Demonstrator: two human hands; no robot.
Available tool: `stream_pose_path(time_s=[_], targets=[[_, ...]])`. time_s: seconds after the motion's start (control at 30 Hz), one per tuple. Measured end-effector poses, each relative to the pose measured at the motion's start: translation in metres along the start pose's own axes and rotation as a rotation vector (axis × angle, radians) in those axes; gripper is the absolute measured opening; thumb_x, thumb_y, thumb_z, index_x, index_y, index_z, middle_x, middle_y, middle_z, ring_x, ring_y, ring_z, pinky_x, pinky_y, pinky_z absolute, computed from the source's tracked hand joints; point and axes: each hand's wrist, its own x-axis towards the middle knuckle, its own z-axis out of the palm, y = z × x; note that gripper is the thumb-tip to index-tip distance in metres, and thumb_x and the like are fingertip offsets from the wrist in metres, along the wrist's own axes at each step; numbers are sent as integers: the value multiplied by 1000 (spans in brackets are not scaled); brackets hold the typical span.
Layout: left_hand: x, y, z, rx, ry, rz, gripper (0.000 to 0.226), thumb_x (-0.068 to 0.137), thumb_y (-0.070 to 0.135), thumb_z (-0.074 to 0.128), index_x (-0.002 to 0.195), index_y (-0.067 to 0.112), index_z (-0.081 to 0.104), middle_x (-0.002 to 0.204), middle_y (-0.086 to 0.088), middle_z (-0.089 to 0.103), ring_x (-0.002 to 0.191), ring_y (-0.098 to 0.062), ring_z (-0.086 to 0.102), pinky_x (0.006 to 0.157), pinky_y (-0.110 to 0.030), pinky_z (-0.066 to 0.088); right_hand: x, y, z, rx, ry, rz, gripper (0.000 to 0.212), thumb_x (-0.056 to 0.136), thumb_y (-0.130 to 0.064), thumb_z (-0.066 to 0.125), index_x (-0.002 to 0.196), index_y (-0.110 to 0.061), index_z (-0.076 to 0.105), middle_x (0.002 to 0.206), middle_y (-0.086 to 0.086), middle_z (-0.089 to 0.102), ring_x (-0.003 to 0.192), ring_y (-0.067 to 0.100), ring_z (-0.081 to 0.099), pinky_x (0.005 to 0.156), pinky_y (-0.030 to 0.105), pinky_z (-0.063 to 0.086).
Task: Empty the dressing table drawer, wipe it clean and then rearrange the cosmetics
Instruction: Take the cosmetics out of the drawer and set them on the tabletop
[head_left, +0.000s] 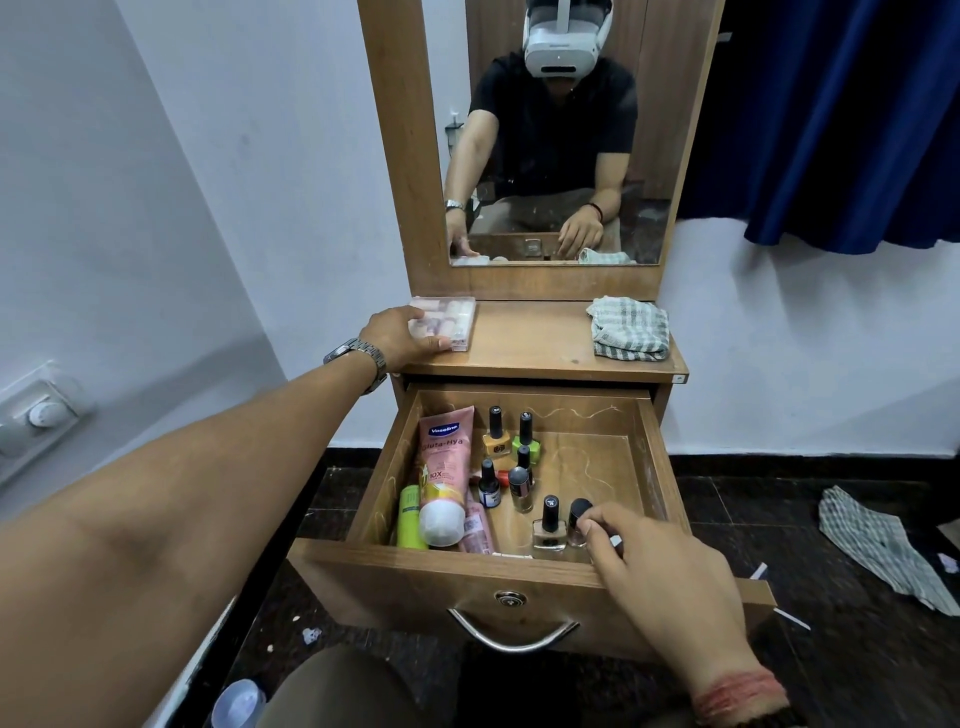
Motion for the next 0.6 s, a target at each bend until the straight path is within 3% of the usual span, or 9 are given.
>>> stream_pose_path(time_s=[0.13,0.27,0.4,0.47,0.6], targets=[[-2,0,-1,11,2,38,75,74,54,73,136,18,50,142,-9,46,124,-29,46,95,-38,45,1,1,1,2,5,5,29,96,-55,28,113,-48,50,86,-14,68,79,8,63,66,27,46],[-11,0,-4,24,37,63,81,73,50,76,139,17,43,149,-9,36,132,-28,38,107,-42,38,1,2,2,4,2,16,26,96,-53,30,106,-46,53,86,-14,67,80,8,63,64,28,46],[-25,6,-9,45,106,165,70,79,43,73,137,16,45,150,-8,33,136,-25,34,110,-34,30,1,2,3,1,14,12,25,96,-51,32,103,-44,55,87,-15,67,79,10,62,57,29,36],[-38,12,-9,58,128,246,59,82,37,72,133,16,50,145,-7,40,131,-24,40,105,-32,33,2,3,3,8,11,9,25,96,-50,33,102,-44,55,87,-15,68,79,11,62,56,29,34],[-74,25,0,150,136,334,36,86,31,66,118,16,59,118,-6,61,103,-23,59,83,-31,46,2,4,4,26,13,2,24,96,-49,33,103,-43,55,89,-14,69,84,13,63,59,29,35]])
